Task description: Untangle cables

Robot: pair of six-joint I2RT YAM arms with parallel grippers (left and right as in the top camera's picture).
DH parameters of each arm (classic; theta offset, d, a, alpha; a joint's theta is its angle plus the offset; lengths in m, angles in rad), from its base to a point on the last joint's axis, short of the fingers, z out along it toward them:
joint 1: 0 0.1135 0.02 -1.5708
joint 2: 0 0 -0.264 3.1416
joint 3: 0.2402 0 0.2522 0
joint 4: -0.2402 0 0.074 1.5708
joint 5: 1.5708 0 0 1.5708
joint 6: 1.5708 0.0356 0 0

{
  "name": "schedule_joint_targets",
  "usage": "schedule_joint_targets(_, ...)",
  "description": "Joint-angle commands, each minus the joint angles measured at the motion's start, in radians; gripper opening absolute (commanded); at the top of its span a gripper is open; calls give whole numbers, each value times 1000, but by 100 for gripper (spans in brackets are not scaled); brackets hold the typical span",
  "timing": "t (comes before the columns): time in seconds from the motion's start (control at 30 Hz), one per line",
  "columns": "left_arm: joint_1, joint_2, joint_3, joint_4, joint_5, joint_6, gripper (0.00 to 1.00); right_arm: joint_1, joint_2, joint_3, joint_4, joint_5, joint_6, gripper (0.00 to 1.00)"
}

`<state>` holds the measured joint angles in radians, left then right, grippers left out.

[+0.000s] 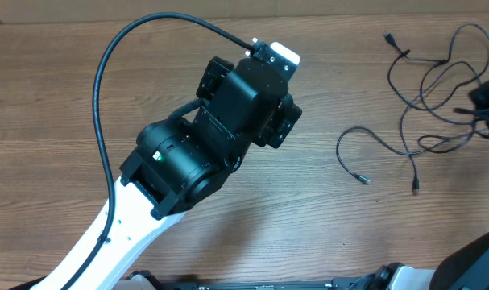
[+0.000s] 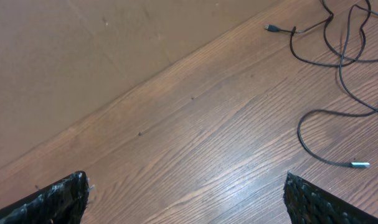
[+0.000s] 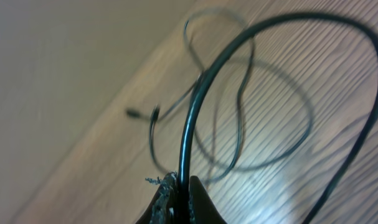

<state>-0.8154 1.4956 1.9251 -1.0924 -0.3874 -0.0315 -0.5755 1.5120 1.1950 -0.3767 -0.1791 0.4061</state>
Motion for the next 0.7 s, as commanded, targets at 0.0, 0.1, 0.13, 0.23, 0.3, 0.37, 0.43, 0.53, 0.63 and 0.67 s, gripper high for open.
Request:
schedule_joint_targets(0.0, 5, 3, 15, 3, -12, -21, 100, -67, -14, 19, 52, -8, 20, 4)
schedule_joint_targets(0.1, 5, 3, 15, 3, -12, -21, 100, -105, -14, 19, 98, 2, 12, 4)
schedule_joint_targets(0.13, 5, 3, 15, 3, -12, -21, 99, -115, -14, 19, 111, 11, 11, 4)
schedule_joint_targets(0.23, 5, 3, 15, 3, -12, -21, 99, -141, -14, 19, 147, 59, -12, 4)
schedule_joint_targets(0.3, 5, 3, 15, 3, -12, -21, 100, -153, -14, 20, 175, 97, -56, 4)
schedule_joint_targets(0.37, 5, 3, 15, 3, -12, -21, 100, -161, -14, 34, 189, 153, -105, 4)
schedule_joint_targets(0.43, 5, 3, 15, 3, -12, -21, 100, -166, -14, 61, 188, 196, -175, 4)
schedule_joint_targets(0.53, 5, 3, 15, 3, -12, -21, 100, -166, -14, 109, 188, 235, -285, 4)
schedule_joint_targets(0.63, 5, 3, 15, 3, -12, -21, 99, -166, -14, 160, 190, 273, -338, 4)
schedule_joint_targets(0.67, 5, 3, 15, 3, -12, -21, 99, -166, -14, 177, 189, 288, -347, 4)
